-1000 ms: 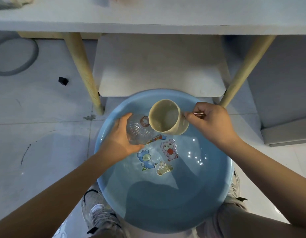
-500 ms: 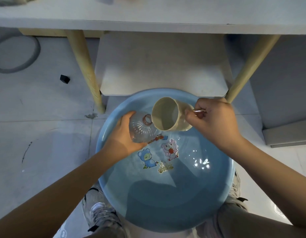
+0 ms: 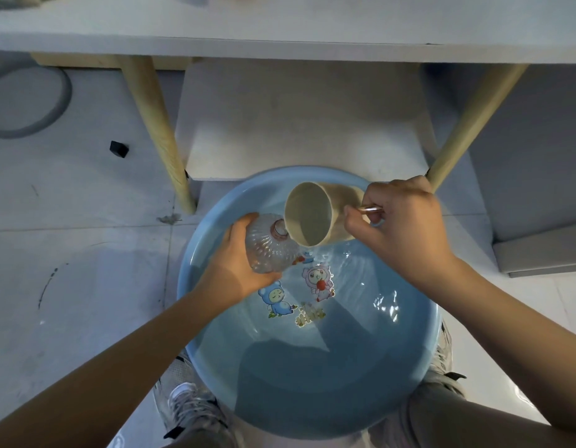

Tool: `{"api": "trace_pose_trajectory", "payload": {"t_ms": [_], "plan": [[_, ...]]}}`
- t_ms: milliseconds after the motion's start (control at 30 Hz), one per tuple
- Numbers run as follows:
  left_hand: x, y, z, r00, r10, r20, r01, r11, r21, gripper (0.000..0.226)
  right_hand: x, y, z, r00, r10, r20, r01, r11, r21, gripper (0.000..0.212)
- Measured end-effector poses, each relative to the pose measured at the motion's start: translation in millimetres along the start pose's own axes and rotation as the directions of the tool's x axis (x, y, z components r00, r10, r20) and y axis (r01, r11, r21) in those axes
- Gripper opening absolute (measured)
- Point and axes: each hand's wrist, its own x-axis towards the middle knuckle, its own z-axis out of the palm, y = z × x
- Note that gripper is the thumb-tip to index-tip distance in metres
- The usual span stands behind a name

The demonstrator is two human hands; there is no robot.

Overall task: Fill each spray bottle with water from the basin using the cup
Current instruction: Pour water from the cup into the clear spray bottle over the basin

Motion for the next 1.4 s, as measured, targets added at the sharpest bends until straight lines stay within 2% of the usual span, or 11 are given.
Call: {"api": "trace_pose_trajectory", "payload": {"t_ms": [533,1400], "plan": [[-2.1,9.2,-0.3,1.000,-0.020,0.015,0.019,1.000,0.023,0.105,1.9,0.4,3.0,0.995,-0.051,-0.084,0.049,0.998,-0.026,0.032],[1.6,6.1,2.7,1.000,-0.014,0.021,0.014,1.000,-0.025,0.103,3.7,3.2,7.1,0.962,-0.239,-0.133,0.224,0.967,-0.120,0.029]]}}
